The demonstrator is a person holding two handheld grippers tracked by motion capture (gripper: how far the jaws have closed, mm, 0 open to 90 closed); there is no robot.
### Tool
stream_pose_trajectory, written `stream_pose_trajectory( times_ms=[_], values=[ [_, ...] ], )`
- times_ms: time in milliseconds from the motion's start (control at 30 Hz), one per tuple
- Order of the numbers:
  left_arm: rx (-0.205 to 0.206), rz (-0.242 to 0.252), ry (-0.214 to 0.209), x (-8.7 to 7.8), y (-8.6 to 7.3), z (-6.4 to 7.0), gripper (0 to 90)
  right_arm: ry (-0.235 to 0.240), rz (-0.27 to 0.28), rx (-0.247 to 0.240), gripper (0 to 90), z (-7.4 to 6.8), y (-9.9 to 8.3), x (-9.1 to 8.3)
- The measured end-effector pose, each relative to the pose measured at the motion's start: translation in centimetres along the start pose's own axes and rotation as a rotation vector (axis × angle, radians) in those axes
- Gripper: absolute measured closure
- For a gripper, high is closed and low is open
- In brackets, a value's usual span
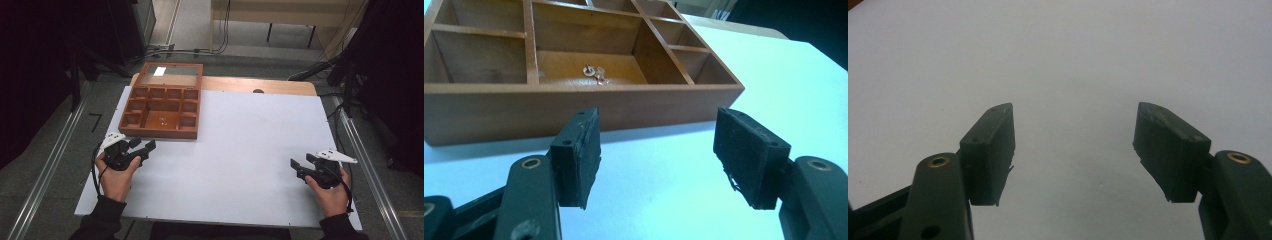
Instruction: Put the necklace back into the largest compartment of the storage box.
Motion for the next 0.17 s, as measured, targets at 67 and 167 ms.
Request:
stream_pose_trajectory(
  times_ms=[67,167],
  values=[
    [0.005,-0.001,0.001,-0.33,-0.38,-0.02,36.4,-0.001,-0.001,0.003,31.4,-0.01,-0.01,-0.02],
    [0.023,-0.008,0.005,-0.8,-1.04,-0.09,35.6,-0.002,0.001,0.006,31.4,-0.01,0.0,-0.07]
  ],
)
Point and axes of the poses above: each handheld gripper's, and its own axes: x roughly forward along the jaws, y roughly out of its top, z roughly to its right, the point moved 9 cm from there along x, roughly forward along the jaws, and after that the axes turned 15 degrees about y, right-handed, at the moved point
